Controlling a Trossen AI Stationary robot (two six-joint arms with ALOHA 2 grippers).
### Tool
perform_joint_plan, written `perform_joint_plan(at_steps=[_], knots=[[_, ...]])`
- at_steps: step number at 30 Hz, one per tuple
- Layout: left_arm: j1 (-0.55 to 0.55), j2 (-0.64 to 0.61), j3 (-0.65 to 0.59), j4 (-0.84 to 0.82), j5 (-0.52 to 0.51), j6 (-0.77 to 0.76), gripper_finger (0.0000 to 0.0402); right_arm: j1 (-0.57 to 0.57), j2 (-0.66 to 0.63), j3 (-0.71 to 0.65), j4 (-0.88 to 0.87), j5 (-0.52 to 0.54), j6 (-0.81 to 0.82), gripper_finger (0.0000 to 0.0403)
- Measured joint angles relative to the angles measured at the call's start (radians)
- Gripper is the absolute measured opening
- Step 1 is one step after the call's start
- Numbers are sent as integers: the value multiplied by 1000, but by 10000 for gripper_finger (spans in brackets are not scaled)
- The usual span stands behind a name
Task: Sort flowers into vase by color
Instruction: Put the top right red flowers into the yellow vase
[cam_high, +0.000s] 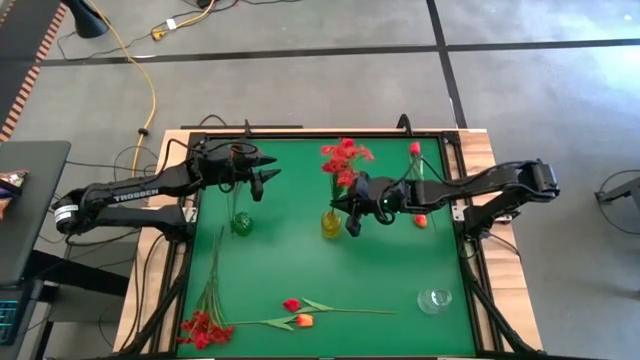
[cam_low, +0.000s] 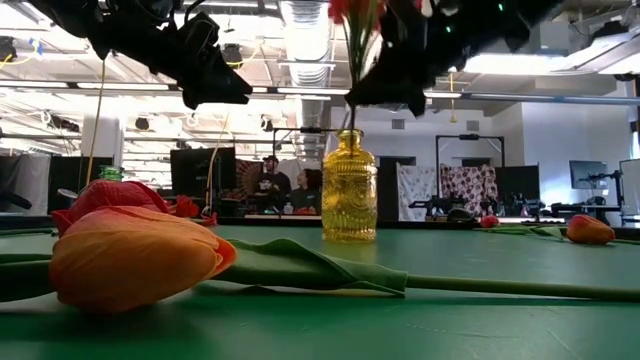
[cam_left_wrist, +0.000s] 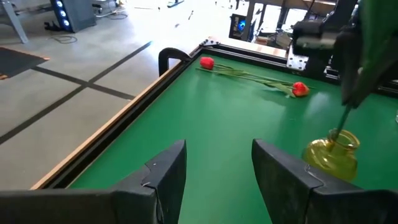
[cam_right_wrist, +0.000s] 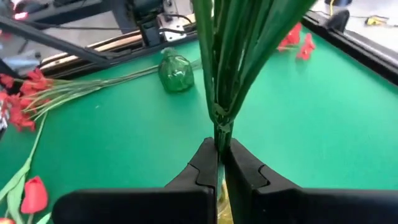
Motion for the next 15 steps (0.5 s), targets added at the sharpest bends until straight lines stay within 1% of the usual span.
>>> perform_joint_plan(at_steps=[3,7,15], knots=[[0,0,0,0,-1,0,170,-3,0,-37,41,-1,15,39],[0,0,0,0,-8,0,170,0,-1,-47,42,-2,15,42],[0,0,0,0,-10,0,170,-1,-1,-47,12,-2,16,83]])
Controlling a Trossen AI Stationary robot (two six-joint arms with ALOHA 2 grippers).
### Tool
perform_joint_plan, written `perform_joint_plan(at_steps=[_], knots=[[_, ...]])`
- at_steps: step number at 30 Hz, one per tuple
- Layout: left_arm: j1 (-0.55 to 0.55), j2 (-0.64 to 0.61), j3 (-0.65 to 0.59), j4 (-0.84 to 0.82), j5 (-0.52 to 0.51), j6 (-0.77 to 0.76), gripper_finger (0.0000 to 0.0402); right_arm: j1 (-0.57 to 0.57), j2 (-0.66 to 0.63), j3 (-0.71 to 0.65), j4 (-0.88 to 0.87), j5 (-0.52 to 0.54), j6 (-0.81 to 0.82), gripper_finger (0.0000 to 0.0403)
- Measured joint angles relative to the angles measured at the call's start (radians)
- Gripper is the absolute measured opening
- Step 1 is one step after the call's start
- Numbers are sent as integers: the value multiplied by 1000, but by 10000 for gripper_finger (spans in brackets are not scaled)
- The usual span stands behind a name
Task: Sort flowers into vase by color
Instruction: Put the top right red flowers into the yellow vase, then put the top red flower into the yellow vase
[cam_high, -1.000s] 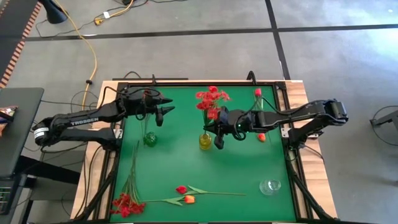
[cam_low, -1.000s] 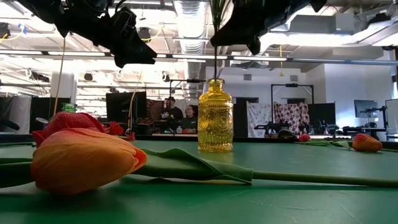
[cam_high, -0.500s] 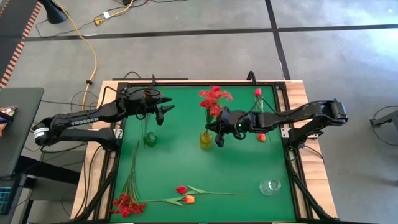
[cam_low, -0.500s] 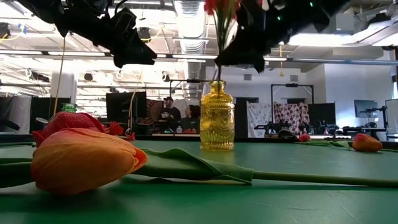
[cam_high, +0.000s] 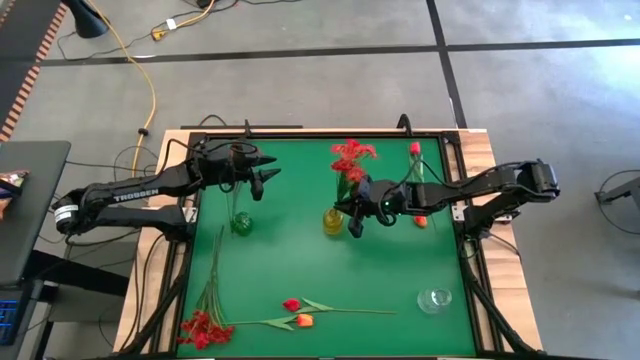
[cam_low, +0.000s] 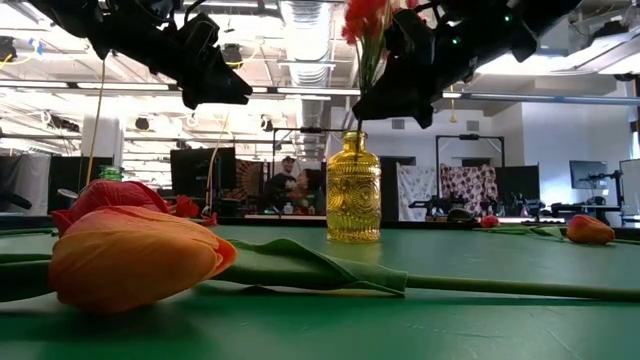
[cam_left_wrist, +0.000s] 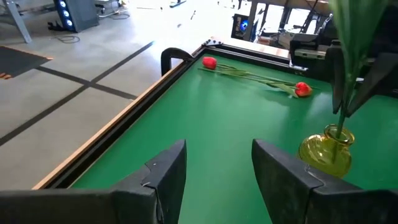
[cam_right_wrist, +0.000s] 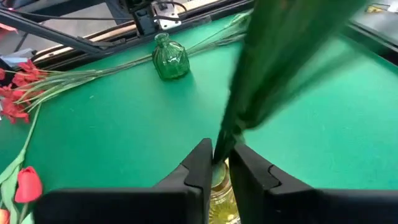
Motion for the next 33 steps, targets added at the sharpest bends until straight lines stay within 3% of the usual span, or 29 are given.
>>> perform_joint_plan(at_steps=[5,17,25,33], knots=[[0,0,0,0,0,0,170,-3,0,0,-1,0,1,115],[0,0,0,-26,0,12,170,-5,-5,1,-35,-94,25,248],[0,0,0,-132,-121,-60,170,-5,-8,112,-288,-106,-28,255],[31,1,61,-427,-230,-385,170,-11,-9,247,-604,-107,-64,256]])
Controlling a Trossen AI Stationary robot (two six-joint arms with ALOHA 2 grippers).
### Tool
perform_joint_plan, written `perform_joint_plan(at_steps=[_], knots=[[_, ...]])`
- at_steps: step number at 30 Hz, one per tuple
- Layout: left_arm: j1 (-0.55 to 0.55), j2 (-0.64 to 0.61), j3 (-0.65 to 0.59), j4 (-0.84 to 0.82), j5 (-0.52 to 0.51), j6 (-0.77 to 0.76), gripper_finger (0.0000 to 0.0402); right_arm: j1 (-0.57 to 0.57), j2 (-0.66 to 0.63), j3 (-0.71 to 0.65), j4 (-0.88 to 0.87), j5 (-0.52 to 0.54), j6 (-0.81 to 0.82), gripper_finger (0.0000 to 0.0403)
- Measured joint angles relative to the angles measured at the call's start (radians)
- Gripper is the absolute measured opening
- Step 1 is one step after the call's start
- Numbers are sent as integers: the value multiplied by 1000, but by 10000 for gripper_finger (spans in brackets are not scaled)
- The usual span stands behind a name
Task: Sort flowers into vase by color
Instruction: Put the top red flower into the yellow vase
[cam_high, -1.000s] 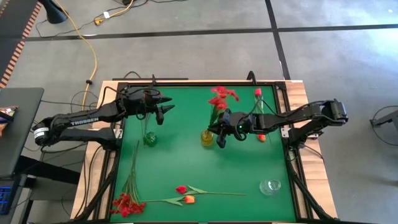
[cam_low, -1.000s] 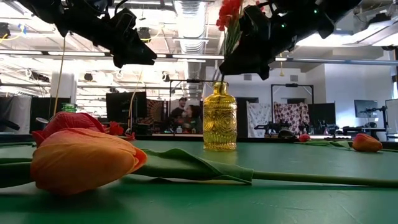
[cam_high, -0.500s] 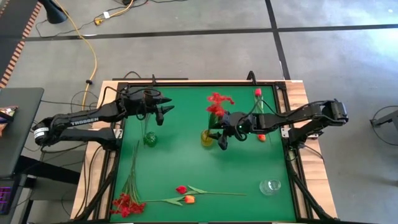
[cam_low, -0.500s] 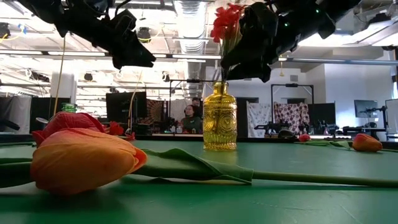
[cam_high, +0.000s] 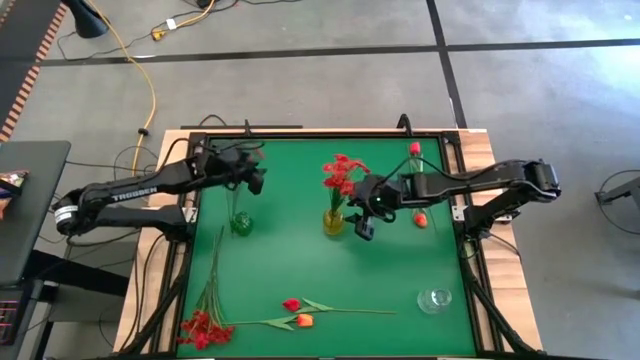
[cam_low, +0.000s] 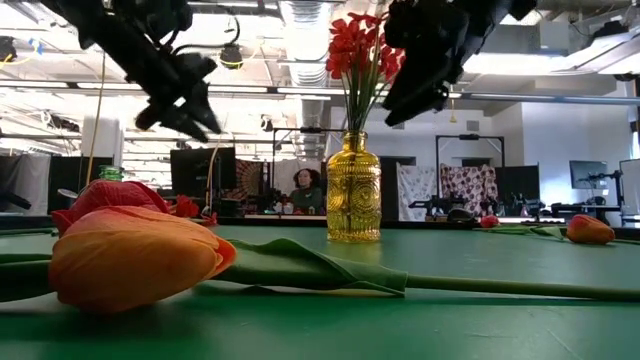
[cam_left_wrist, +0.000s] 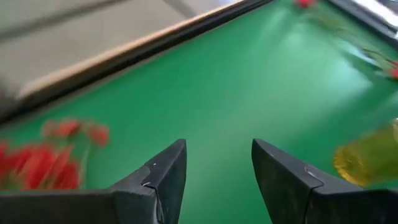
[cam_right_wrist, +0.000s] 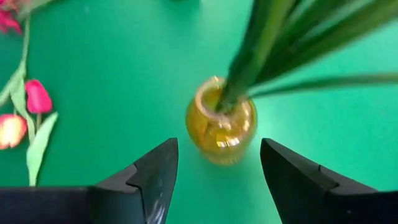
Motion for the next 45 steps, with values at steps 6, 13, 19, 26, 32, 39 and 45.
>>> perform_joint_plan(at_steps=[6,13,19,26,32,39,45], knots=[[88,14,57,-287,2,-217,163,-7,0,43,-207,0,-1,256],[136,118,25,-387,77,-267,148,-21,0,43,-319,-1,-44,256],[137,247,19,-383,53,-279,147,-20,0,43,-324,-28,-52,256],[137,362,19,-381,13,-282,147,-19,0,43,-325,-31,-59,256],[137,448,18,-372,9,-282,147,-19,0,43,-333,-34,-77,256],[137,498,21,-340,21,-267,145,-36,0,44,-349,-34,-96,256],[148,499,21,-333,36,-247,105,-56,0,44,-353,-34,-112,256]])
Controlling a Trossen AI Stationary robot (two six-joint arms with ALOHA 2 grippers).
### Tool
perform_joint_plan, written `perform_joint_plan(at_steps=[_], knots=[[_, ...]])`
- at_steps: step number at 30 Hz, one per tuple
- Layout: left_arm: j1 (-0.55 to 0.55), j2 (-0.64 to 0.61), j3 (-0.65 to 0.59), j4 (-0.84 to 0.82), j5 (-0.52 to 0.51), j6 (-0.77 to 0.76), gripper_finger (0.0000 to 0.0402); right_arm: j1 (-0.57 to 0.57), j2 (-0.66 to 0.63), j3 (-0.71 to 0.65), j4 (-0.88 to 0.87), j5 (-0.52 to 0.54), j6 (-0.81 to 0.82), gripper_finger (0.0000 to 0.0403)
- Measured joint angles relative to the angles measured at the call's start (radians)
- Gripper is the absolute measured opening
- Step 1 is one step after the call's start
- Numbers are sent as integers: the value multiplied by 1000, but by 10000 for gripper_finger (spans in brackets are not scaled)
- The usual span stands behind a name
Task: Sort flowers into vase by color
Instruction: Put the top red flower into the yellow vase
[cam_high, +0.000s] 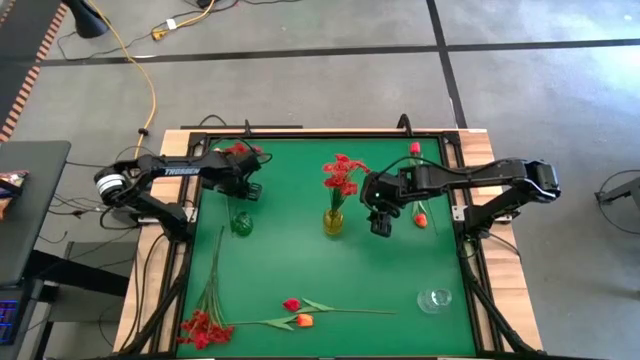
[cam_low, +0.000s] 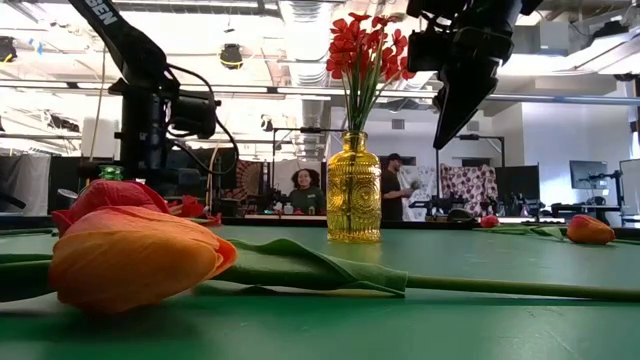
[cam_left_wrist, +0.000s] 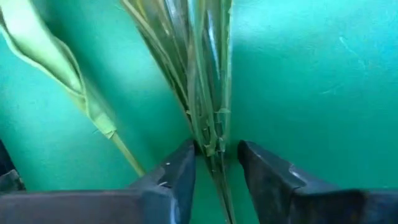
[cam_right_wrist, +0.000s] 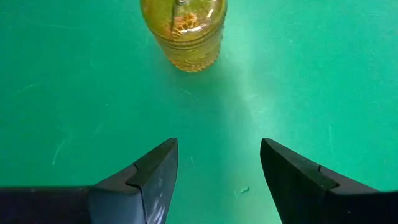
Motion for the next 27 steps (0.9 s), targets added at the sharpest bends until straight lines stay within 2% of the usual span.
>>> perform_joint_plan(at_steps=[6,8,16,21,27], knots=[[7,-3,0,6,1,8,22,-16,0,0,2,-7,-17,256],[7,-9,-1,6,-2,6,8,-17,0,0,2,-9,-17,256],[10,-114,-5,50,-18,8,10,-22,0,0,12,-13,-17,255],[13,-226,-5,168,-17,14,6,-22,0,0,27,-13,-17,255],[40,-370,-4,338,35,23,5,-22,0,0,29,-14,-10,255]])
